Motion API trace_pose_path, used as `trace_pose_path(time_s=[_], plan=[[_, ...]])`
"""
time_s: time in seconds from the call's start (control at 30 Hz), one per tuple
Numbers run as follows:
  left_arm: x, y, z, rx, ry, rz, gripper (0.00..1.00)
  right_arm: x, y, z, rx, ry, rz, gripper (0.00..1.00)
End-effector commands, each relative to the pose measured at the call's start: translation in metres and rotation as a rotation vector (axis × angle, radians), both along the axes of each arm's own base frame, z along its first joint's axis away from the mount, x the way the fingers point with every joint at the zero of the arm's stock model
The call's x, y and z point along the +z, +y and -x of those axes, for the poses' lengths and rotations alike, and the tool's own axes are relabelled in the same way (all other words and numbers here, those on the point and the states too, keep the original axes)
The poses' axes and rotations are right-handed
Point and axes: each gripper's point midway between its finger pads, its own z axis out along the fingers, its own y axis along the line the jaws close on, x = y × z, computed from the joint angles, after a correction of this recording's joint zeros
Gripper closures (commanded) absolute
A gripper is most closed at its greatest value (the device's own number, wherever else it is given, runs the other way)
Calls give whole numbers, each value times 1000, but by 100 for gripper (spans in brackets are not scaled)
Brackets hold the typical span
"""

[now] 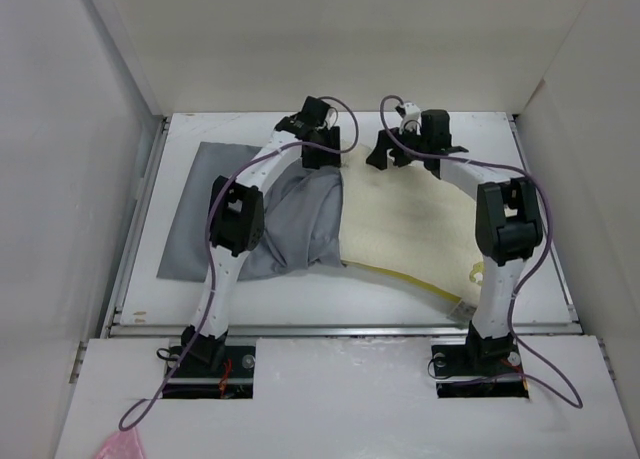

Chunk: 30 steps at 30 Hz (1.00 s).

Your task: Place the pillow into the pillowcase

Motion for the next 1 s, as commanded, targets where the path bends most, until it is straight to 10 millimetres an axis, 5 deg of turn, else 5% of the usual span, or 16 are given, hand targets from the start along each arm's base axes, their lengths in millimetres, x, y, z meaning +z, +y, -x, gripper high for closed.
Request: trace_pose_path(time_s=[0.0,0.13,0.23,0.43,0.5,0.6,0.67,0.7,0.73,0.77,0.8,0.83,0.87,0.97], plan=[[15,-8,22,-71,19,51,60,44,4,-27,30,-169,57,0],[20,-3,29,-65,31,37,88,54,17,-37,71,-192,44,0],[23,1,33,-60,29,29,90,50,38,-32,158,-196,24,0],[26,20,41,-23,41,-17,48,12,88,-16,294,-141,30,0],[25,22,45,-23,48,-21,41,-4,95,-14,308,-98,36,0],[16,27,54,-29,93,-15,38,-11,96,-10,318,-66,35,14],[12,27,63,-40,120,-8,46,-11,96,-10,318,-66,35,43],[8,29,66,-40,126,-10,68,-11,91,-12,291,-67,55,52],[6,24,69,-57,137,13,80,-5,89,-11,272,-71,52,60],[6,24,69,-57,137,13,89,-1,87,-13,255,-90,60,75],[5,26,72,-56,148,8,97,1,83,-15,229,-103,75,79],[7,27,74,-56,147,8,100,-2,81,-12,221,-102,80,84],[6,31,71,-27,138,-13,100,8,80,-9,216,-110,72,100],[27,40,61,4,76,-22,100,25,82,4,248,-143,43,100]])
